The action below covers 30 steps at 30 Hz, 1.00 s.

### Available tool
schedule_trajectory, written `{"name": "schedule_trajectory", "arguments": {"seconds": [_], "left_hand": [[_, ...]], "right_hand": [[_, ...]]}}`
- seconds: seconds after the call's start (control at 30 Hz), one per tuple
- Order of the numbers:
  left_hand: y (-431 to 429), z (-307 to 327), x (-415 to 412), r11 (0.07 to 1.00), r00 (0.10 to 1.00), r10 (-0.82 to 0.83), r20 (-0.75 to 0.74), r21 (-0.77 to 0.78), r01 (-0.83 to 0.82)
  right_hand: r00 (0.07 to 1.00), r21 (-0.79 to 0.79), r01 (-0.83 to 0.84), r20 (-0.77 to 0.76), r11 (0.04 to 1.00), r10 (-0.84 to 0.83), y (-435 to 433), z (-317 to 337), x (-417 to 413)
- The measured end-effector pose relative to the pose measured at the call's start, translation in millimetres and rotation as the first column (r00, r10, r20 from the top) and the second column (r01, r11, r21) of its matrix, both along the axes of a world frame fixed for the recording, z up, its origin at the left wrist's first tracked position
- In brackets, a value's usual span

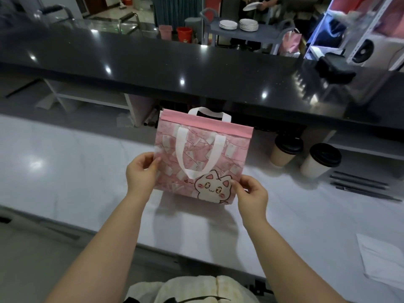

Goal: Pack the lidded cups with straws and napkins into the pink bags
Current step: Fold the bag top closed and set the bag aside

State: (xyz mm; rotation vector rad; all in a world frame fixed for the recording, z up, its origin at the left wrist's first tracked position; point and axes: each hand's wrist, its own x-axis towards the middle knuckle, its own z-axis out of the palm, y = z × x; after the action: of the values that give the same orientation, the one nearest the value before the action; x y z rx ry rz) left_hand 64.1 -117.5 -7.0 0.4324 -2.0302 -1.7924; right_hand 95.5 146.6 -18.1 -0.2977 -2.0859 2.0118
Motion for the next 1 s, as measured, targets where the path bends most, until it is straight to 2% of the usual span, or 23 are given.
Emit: {"name": "schedule_trajectory", "arguments": {"seconds": [0.2,0.33,0.43,0.63,0.9,1.0], "left_hand": [[-50.3,28.4,49.8,0.947,0.99,0.131,-0.046,0.303,-0.111],[-92.7,31.4,111.4,0.886,0.964,0.258,-0.06,0.413,-0.211],[-123.1,30.9,167.2,0.84,0.922,0.385,-0.047,0.432,-0.329],[-169.3,35.0,268.5,0.714,0.766,0.643,-0.024,0.38,-0.588],[-286.2,42.0,359.1,0.518,0.555,0.832,-0.011,0.374,-0.769],[-349.5,44.8,391.5,0.477,0.513,0.859,0.0,0.367,-0.799]], "right_hand": [[0.99,-0.137,-0.137,0.002,0.981,0.138,-60.6,36.5,-24.2],[0.953,-0.232,-0.295,-0.005,0.927,0.302,-121.5,50.2,-28.4],[0.891,-0.266,-0.439,-0.005,0.858,0.454,-174.0,50.9,-18.2],[0.725,-0.294,-0.663,-0.023,0.688,0.688,-279.5,46.3,34.3],[0.521,-0.199,-0.842,-0.06,0.501,0.851,-441.4,65.5,103.3],[0.435,-0.198,-0.888,-0.078,0.414,0.897,-507.8,75.0,130.7]]}}
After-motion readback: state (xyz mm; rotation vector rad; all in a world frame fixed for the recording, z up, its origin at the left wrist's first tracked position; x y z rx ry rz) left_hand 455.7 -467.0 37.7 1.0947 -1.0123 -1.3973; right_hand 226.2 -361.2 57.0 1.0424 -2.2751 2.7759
